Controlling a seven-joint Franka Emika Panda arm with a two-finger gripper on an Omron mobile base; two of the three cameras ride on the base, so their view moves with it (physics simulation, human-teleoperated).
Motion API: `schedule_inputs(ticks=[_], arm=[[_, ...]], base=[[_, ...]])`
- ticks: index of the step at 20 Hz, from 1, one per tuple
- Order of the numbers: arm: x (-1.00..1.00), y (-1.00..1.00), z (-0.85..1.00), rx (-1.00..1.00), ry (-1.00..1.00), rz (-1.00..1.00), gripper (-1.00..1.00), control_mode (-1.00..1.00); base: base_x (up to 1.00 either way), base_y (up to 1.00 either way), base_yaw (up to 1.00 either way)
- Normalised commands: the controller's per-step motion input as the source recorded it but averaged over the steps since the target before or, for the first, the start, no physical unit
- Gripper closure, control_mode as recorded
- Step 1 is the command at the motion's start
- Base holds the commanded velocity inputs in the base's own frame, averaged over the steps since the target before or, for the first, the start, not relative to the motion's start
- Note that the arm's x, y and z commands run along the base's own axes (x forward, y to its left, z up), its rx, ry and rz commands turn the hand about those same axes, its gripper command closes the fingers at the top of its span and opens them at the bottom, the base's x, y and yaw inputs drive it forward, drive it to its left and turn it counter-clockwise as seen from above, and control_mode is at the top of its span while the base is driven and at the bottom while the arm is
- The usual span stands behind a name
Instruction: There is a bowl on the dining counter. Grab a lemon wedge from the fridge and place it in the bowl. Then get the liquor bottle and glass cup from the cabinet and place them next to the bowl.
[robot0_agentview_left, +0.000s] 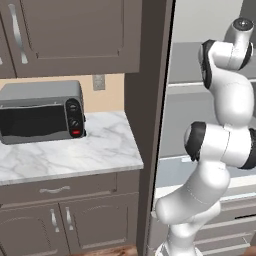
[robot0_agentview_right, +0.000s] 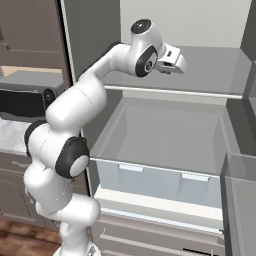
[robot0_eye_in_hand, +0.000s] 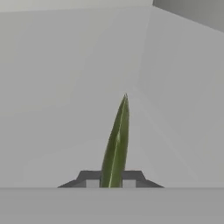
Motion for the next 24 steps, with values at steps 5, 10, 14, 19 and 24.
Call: schedule_inputs(ticks=[5, 10, 14, 19, 24], arm=[[-0.70, 0.02, -0.25, 0.00, 0.02, 0.00, 1.00, -1.00], [-0.95, 0.10, -0.07, 0.00, 0.00, 0.00, 1.00, -1.00], [-0.94, 0.27, -0.09, 0.00, 0.08, 0.00, 1.00, -1.00], [-1.00, 0.28, -0.08, 0.00, 0.07, 0.00, 1.00, -1.00], [-1.00, 0.26, -0.14, 0.00, 0.15, 0.03, 1.00, -1.00]], base=[[0.00, 0.00, 0.00], [0.00, 0.00, 0.00], [0.00, 0.00, 0.00], [0.00, 0.00, 0.00], [0.00, 0.00, 0.00]])
